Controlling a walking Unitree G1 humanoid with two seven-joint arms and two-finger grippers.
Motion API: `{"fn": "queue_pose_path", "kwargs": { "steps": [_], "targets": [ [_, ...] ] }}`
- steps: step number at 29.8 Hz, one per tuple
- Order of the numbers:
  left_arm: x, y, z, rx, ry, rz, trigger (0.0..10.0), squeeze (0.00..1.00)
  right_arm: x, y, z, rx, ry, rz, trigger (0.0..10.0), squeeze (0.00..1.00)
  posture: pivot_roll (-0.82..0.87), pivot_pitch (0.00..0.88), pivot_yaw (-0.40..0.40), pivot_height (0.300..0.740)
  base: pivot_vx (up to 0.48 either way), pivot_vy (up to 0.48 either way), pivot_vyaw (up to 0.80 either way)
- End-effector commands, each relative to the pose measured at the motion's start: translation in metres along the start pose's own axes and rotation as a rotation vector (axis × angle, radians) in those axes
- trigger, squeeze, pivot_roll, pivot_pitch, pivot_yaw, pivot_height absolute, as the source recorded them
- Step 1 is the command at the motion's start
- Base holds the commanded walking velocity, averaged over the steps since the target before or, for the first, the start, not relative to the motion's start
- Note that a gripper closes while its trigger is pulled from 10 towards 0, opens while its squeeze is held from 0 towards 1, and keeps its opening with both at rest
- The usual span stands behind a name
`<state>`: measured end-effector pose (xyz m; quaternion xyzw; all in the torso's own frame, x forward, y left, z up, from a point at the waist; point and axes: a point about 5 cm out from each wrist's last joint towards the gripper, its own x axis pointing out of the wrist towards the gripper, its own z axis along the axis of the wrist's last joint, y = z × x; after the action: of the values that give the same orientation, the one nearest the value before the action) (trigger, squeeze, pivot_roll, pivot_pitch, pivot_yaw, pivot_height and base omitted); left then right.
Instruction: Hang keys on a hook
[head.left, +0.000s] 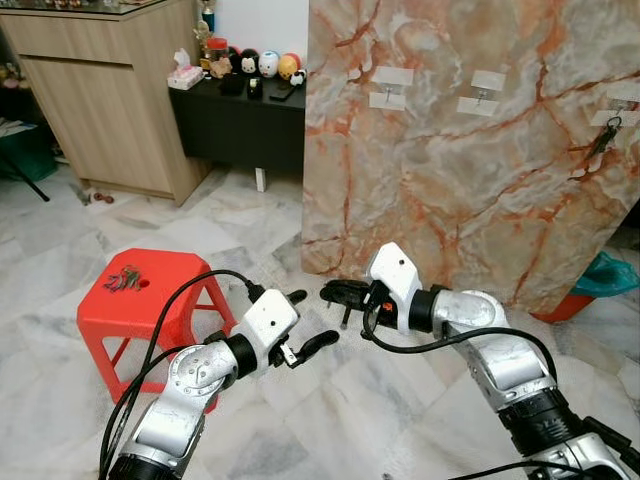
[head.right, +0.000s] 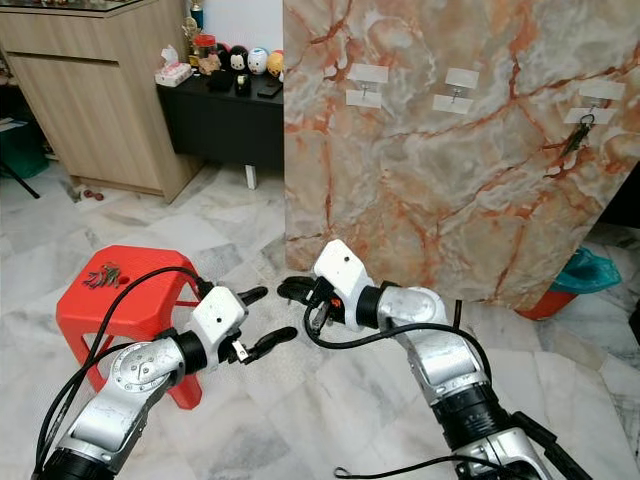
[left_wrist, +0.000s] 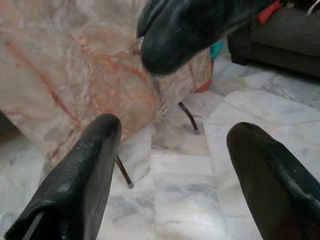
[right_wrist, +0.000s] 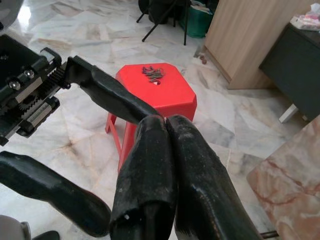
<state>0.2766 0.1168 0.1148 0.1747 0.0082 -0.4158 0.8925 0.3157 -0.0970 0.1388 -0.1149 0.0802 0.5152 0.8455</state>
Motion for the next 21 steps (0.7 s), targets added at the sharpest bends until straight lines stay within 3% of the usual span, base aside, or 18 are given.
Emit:
{"fn": "queue_pose_path", "kwargs": {
  "steps": [1, 11, 21],
  "targets": [
    [0.005, -0.003, 0.008, 0.013, -0.02, -0.033, 10.0, 0.0, -0.003, -0.001, 0.01, -0.043, -0.012, 0.007, 10.0, 0.0, 0.1, 0.0, -0.06, 0.74, 0.0, 0.0, 0.0],
    [0.01, 0.0, 0.005, 0.0, 0.01, -0.014, 10.0, 0.0, -0.007, 0.003, 0.012, -0.066, -0.001, 0.054, 10.0, 0.0, 0.1, 0.0, -0.057, 0.74, 0.0, 0.0, 0.0],
    [0.011, 0.007, 0.014, -0.048, -0.047, 0.039, 10.0, 0.0, -0.008, 0.01, 0.007, -0.065, 0.019, 0.081, 10.0, 0.0, 0.1, 0.0, -0.05, 0.74, 0.0, 0.0, 0.0]
  ]
}}
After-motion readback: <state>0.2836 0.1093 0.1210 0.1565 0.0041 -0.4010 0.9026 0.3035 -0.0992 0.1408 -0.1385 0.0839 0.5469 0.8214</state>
